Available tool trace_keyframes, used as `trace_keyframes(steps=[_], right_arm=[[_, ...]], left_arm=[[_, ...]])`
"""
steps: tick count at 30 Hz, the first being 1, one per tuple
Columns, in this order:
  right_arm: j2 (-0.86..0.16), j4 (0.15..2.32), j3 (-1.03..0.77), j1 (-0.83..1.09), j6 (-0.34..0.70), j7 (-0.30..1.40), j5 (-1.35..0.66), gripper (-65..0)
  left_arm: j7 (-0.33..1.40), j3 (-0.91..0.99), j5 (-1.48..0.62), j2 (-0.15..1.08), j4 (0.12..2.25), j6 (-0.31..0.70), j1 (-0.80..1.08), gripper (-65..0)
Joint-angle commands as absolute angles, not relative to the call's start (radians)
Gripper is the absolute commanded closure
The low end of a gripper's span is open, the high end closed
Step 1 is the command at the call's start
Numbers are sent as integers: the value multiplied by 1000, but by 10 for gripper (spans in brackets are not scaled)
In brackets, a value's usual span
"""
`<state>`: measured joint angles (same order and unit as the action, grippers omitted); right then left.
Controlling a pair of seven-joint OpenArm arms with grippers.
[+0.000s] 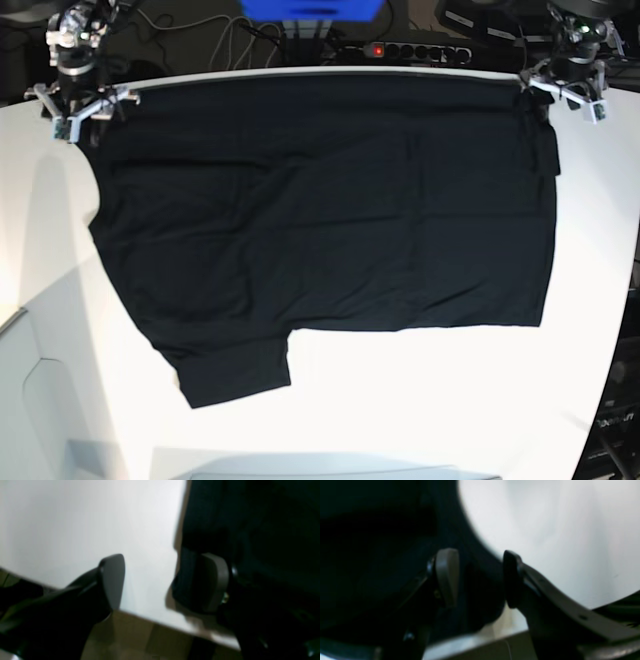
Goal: Fold the T-shirt properly
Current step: 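Reach both grippers to the shirt's hem corners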
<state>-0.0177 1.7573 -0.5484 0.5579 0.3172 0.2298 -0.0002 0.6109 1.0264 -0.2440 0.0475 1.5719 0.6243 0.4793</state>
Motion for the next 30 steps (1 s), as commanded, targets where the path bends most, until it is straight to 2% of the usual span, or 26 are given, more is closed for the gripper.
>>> trace_keyframes(steps=[1, 7, 14, 20, 23, 27, 30], right_arm=[[-12, 1778, -567, 555, 314, 209, -5, -294], [-1, 1778, -605, 506, 314, 209, -5, -295], [-1, 1778, -596, 447, 314, 209, -5, -296], [-7, 1771, -536, 311, 314, 220, -4, -353], [-24, 1759, -479, 217, 314, 223, -1, -361], [-73, 1658, -378, 87, 314, 226, -1, -361], [-113, 1517, -312, -44, 312, 271, -1, -361]], left_arm=[[616, 1050, -236, 45, 1607, 625, 493, -443], [622, 1104, -231, 13, 1739, 625, 487, -443], [616, 1107, -234, 16, 1751, 625, 461, -443], [616, 1109, -226, 22, 1747, 624, 314, -443], [616, 1101, -223, 24, 1741, 624, 220, -443], [618, 1095, -217, 24, 1725, 616, 90, -443], [618, 1036, -124, 47, 1679, 621, -4, -443]])
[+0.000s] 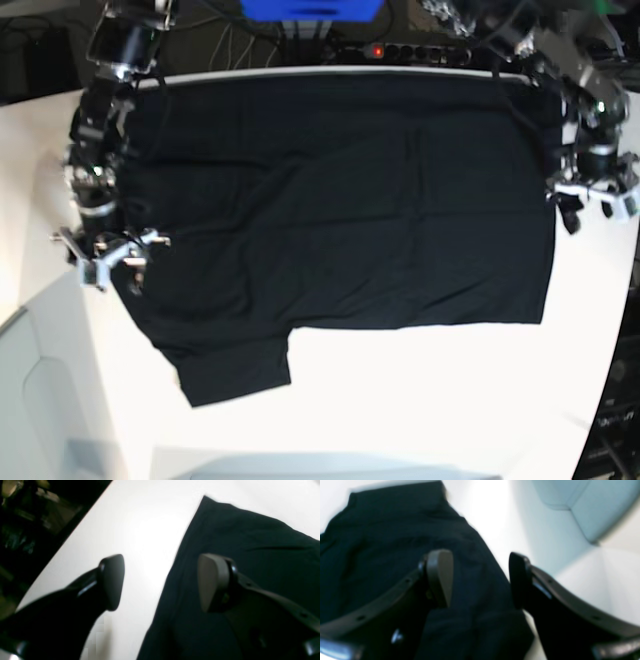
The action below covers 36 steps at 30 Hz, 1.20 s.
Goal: Fold the T-shirt properly
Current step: 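Reach both grippers to the shirt's hem corners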
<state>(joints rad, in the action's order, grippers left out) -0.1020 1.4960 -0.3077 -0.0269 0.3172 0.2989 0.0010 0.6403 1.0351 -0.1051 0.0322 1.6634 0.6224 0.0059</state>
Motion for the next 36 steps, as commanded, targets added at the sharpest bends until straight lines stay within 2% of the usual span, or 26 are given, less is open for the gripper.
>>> trace_keyframes(steps=[1, 10, 14, 17, 22, 25, 31, 36], right_arm=[[-122, 1469, -297, -88, 312, 280, -1, -361], [-205, 906, -248, -475, 312, 271, -1, -361], [-231, 676, -243, -576, 312, 142, 1, -361], [-243, 558, -242, -610, 312, 67, 1, -361], [-251, 466, -242, -615, 312, 22, 1, -360], [-248, 456, -242, -604, 312, 7, 1, -352], [-237, 456, -242, -575, 311, 10, 1, -235], [-232, 456, -242, -565, 311, 8, 1, -212]], left_arm=[[616, 1013, -90, 54, 1655, 621, -28, -443], [613, 894, 31, 143, 1400, 615, -234, -443], [602, 823, 31, 197, 1283, 611, -298, -443], [515, 785, 31, 213, 1207, 610, -321, -443], [394, 736, 31, 252, 1073, 608, -349, -443], [349, 725, 31, 289, 949, 549, -386, -443], [240, 673, 31, 332, 746, 521, -476, -443], [133, 591, 31, 372, 558, 518, -558, -443]])
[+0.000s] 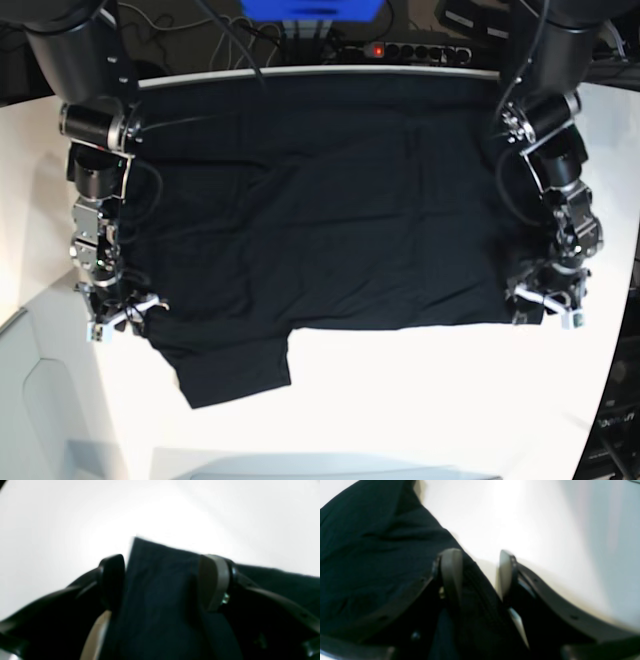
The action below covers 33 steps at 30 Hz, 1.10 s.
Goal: Fold the T-shirt properly
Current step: 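Reach both grippers to the shirt's hem corners, then pinch the hem corners with both grippers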
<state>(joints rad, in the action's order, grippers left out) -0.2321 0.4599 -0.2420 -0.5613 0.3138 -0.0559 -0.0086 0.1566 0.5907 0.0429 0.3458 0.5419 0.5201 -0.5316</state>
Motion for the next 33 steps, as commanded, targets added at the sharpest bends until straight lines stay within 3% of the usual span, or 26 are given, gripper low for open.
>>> trace_keyframes(steps=[1, 5, 8, 13, 30, 33], right_arm=[[-231, 456, -242, -564, 311, 10, 1, -202], [-234, 456, -242, -564, 311, 13, 1, -130], [-234, 456, -242, -562, 311, 13, 1, -103], [-234, 456, -240, -549, 311, 13, 1, -102], [-231, 456, -240, -542, 311, 15, 2, -98], [-231, 456, -240, -541, 311, 15, 2, -98]], left_arm=[[116, 588, 31, 378, 516, 507, -576, -443], [50, 588, 31, 394, 397, 394, -621, -443], [-1, 579, 31, 395, 371, 387, -625, -443], [-15, 460, 24, 395, 369, 380, -625, -443], [-16, 455, 30, 395, 265, 378, -625, -437], [-16, 455, 30, 394, 259, 378, -625, -343]])
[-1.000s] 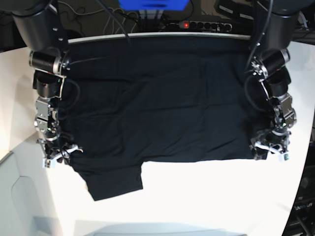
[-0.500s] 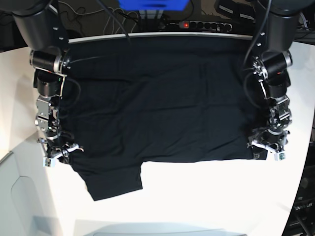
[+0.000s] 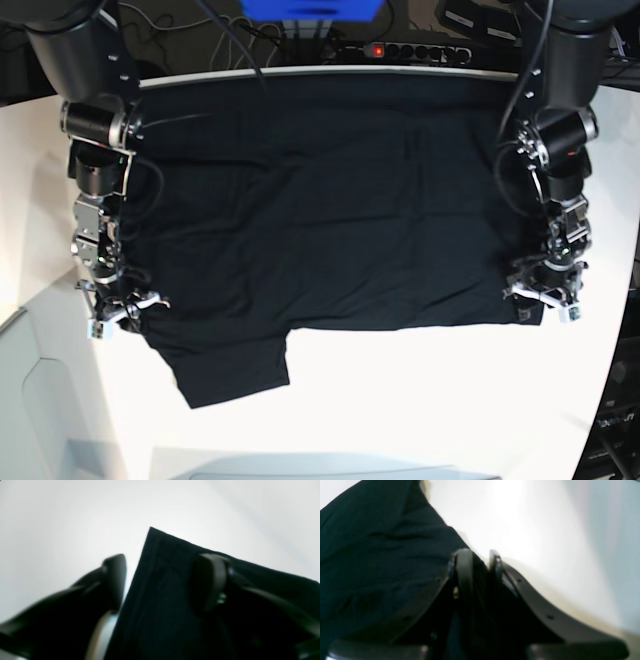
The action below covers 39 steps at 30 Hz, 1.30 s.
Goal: Fold the T-shirt properly
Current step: 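Pinch the hem corners with both grippers, then lift the hem with both grippers and fold it toward the collar edge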
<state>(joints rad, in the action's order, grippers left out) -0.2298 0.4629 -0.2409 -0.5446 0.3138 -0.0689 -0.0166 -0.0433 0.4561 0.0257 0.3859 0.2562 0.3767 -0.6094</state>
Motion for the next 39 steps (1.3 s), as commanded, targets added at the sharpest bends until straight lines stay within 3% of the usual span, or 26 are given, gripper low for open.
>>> trace_keyframes(steps=[1, 6, 17, 25, 30, 39], right_arm=[[-231, 456, -239, -541, 311, 15, 2, -96], [-232, 456, -159, -541, 309, 15, 2, -2], [-232, 475, -136, -544, 306, 8, -1, 0], [-226, 727, -136, -452, 306, 19, -1, 0], [-225, 839, -148, -414, 306, 62, -7, 0], [-191, 1043, -223, -323, 311, 71, -7, 0]], left_arm=[[-16, 455, 30, 394, 259, 378, -625, -283], [-16, 456, 28, 394, 259, 378, -625, 0], [-8, 460, 22, 394, 268, 378, -624, 0], [-7, 461, 21, 397, 277, 380, -619, 0], [10, 461, 21, 392, 430, 380, -559, 0], [220, 509, -91, 361, 829, 380, -404, 0]])
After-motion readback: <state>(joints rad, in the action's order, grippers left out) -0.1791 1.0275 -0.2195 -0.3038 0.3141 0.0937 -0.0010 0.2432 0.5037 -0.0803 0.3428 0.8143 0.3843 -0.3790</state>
